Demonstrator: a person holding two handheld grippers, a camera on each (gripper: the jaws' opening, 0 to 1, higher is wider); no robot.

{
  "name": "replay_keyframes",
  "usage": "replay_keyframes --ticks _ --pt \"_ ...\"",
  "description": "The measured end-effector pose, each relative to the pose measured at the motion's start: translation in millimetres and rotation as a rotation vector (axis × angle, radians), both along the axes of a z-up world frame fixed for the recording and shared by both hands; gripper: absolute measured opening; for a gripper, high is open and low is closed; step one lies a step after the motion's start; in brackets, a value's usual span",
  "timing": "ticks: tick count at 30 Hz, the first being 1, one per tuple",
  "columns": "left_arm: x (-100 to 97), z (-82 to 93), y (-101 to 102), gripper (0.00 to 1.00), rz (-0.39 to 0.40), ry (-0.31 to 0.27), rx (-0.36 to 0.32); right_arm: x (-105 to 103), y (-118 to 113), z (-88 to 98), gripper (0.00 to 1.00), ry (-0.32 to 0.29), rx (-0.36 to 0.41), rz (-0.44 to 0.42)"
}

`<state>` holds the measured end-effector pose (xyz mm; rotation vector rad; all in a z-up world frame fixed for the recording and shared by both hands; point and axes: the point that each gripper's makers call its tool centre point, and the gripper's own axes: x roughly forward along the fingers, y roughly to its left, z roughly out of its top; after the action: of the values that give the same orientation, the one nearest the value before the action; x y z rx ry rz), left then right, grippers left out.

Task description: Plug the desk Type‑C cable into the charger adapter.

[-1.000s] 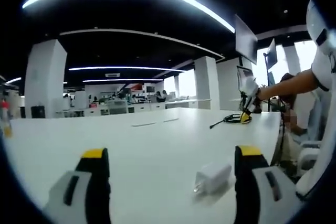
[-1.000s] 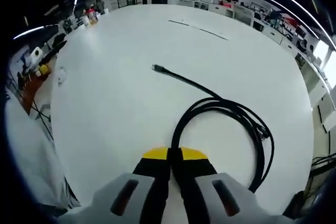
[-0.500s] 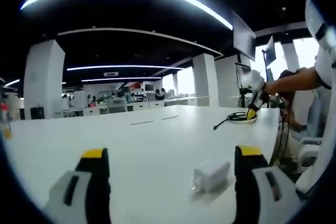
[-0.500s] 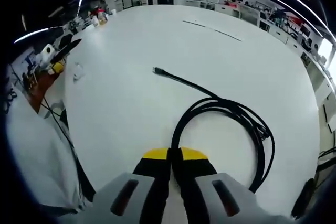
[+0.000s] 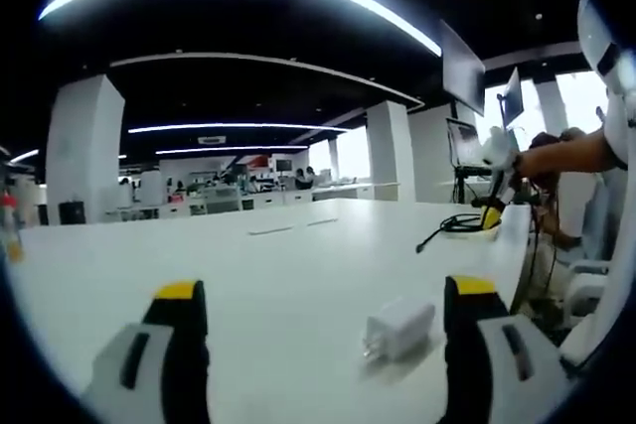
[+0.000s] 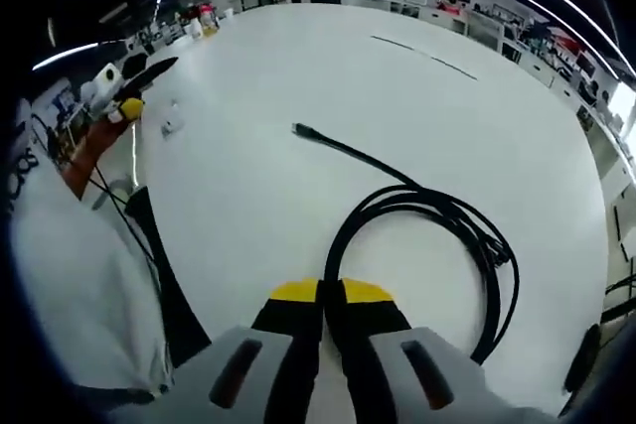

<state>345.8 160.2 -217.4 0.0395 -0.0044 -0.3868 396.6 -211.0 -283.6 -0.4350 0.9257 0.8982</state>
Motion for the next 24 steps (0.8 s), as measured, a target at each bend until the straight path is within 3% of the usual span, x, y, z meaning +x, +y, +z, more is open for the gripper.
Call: replay_keyframes --ticks 24 --pt "-0.8 -2.2 -5.8 1.00 -0.011 0.005 0.009 -63.6 33.4 -0.4 0.04 0.052 0.048 0.058"
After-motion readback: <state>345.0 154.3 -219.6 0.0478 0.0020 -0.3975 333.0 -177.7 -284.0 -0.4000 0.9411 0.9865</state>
